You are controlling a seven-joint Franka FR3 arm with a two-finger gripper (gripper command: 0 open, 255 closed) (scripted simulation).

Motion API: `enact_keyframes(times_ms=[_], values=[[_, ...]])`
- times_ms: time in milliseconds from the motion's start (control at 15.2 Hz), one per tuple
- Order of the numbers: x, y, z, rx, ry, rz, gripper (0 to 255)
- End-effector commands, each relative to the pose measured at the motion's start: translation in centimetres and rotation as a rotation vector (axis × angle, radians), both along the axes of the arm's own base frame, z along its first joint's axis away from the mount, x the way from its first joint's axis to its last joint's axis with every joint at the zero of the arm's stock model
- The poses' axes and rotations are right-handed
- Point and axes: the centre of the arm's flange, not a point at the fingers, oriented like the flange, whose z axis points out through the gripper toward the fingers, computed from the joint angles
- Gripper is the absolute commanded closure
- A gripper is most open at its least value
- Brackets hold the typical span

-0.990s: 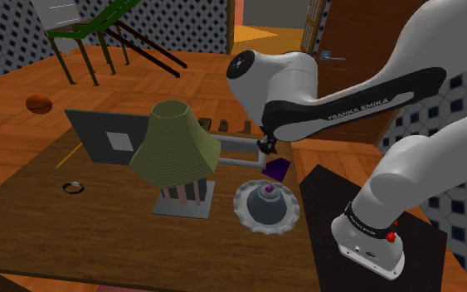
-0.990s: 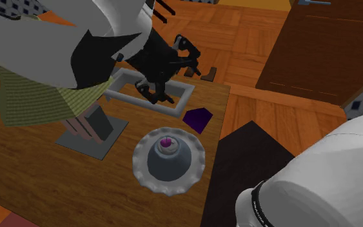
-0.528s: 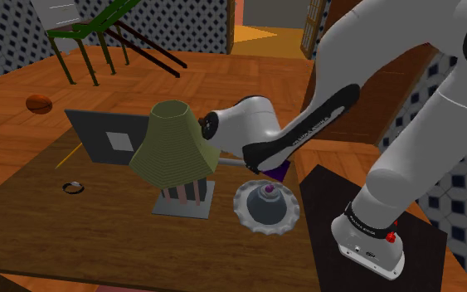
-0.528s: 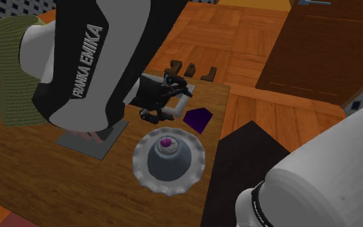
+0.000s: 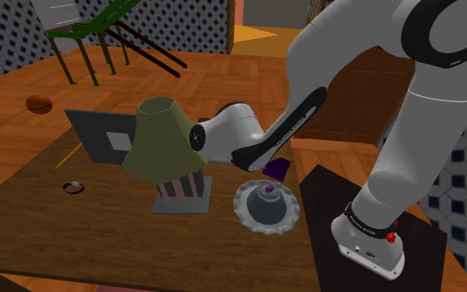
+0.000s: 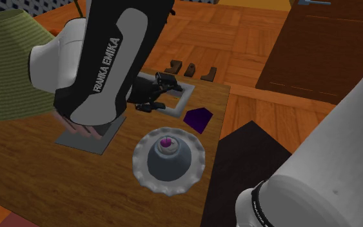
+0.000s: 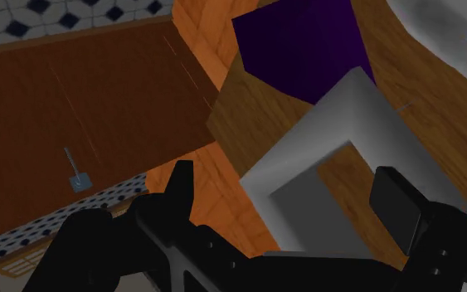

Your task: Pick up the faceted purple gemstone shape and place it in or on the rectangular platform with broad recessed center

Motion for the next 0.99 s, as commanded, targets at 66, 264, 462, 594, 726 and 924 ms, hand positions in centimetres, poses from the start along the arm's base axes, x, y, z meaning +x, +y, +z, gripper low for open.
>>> enact_keyframes(times_ms=[66,264,462,594,726,924], values=[[-3.5,-2.6,-8.1,-0.060,0.246,-0.023,0],[-3.8,-3.7,-8.8,-0.060,0.246,-0.023,0],[-3.8,-3.7,-8.8,-0.060,0.246,-0.023,0],[-3.8,-3.7,-8.8,-0.060,0.246,-0.023,0],[-3.8,-3.7,-8.8,-0.060,0.246,-0.023,0],[-4.6,-1.4,-8.2,-0.064,0.246,-0.020,255]])
